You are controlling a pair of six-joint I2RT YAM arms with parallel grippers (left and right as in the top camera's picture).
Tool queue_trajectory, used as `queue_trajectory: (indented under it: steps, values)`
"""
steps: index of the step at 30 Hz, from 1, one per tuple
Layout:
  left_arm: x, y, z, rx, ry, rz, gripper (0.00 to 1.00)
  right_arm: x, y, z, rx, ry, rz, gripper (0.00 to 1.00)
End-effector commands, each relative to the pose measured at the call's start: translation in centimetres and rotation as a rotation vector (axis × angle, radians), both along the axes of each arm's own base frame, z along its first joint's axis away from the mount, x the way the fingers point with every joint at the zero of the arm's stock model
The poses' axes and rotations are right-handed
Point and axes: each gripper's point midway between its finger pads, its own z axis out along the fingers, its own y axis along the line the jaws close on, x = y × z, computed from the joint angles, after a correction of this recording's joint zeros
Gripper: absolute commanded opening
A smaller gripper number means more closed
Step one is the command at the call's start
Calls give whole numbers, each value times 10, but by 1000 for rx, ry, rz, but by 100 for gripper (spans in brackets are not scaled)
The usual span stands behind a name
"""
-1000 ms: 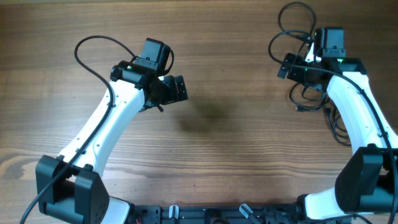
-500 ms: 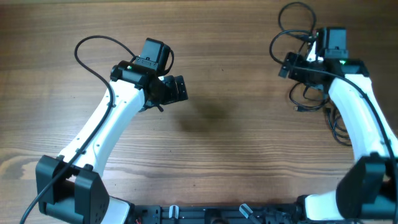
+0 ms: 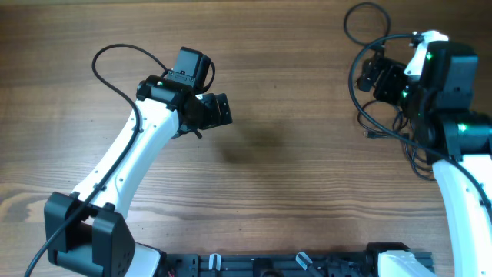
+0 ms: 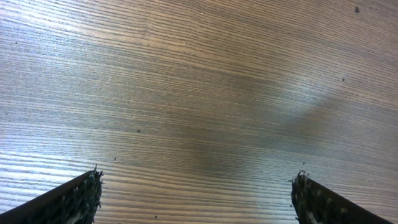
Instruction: Untangle cables
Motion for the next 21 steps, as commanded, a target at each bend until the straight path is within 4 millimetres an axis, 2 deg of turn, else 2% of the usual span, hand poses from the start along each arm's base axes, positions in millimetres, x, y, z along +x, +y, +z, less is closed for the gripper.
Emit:
queue_trajectory:
  steps: [1, 6, 9, 14, 21]
  values:
    - [5, 1, 0, 9, -7, 1, 100, -11, 3, 21, -7, -64, 25, 100]
    - [5, 1, 0, 9, -7, 1, 100, -28, -6, 48, -37, -147, -20, 100]
    - [5, 1, 0, 9, -8, 1, 100, -45, -10, 64, -54, -193, -40, 100]
    - [5, 1, 0, 9, -7, 1, 100, -89, -15, 58, -65, -148, -60, 100]
    - [5, 1, 0, 9, -7, 1, 100, -131, -15, 52, -62, -224, -63, 100]
